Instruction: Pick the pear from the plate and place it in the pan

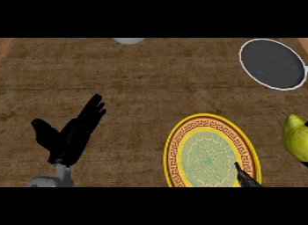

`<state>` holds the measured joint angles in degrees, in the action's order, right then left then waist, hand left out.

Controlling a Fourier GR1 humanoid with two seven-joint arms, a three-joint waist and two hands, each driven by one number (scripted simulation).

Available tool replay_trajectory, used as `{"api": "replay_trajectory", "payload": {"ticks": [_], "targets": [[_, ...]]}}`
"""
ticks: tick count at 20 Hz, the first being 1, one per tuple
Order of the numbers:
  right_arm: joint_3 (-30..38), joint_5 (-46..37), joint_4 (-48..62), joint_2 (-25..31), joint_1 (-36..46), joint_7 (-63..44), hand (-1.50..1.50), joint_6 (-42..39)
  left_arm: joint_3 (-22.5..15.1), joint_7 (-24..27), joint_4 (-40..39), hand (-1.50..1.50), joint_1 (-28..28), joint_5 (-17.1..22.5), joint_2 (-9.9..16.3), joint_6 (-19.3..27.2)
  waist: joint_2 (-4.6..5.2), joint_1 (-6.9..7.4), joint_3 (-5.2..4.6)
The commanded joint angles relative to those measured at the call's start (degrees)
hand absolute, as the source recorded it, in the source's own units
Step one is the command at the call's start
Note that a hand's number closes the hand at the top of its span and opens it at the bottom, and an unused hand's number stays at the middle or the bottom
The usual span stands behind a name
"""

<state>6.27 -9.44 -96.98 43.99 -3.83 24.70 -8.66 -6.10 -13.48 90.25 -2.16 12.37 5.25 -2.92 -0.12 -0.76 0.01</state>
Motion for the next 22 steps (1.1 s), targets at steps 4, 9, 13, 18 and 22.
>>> {"api": "replay_trajectory", "payload": {"ticks": [4,9,13,18,22], "targets": [[2.31,5.20,17.45,-2.05,12.98,0.20,1.50,-6.88,0.41,0.49,-0.03,0.00,0.12,0.33,0.53,-1.95,0.28,1.66,0.01],[-1.25,-8.62,31.86,-5.48,22.72,7.42,1.50,3.68,0.72,-0.58,-2.91,0.00,-4.49,-0.59,-0.76,-0.68,0.51,2.06,0.05],[0.01,-12.58,44.69,-7.22,30.20,12.23,1.50,9.48,-0.22,-2.49,2.11,0.00,-1.44,-0.49,0.08,-1.29,0.56,2.58,0.09],[3.87,-12.82,58.10,-10.82,41.88,11.10,1.50,17.51,-2.95,-0.28,-2.13,0.00,-4.57,-3.45,-3.42,0.50,1.15,3.65,0.14],[8.52,-11.53,69.09,-10.05,45.54,17.65,1.50,21.91,-1.38,-0.98,-3.55,0.00,-5.55,-2.73,-2.27,-0.14,1.59,4.16,0.26]]}}
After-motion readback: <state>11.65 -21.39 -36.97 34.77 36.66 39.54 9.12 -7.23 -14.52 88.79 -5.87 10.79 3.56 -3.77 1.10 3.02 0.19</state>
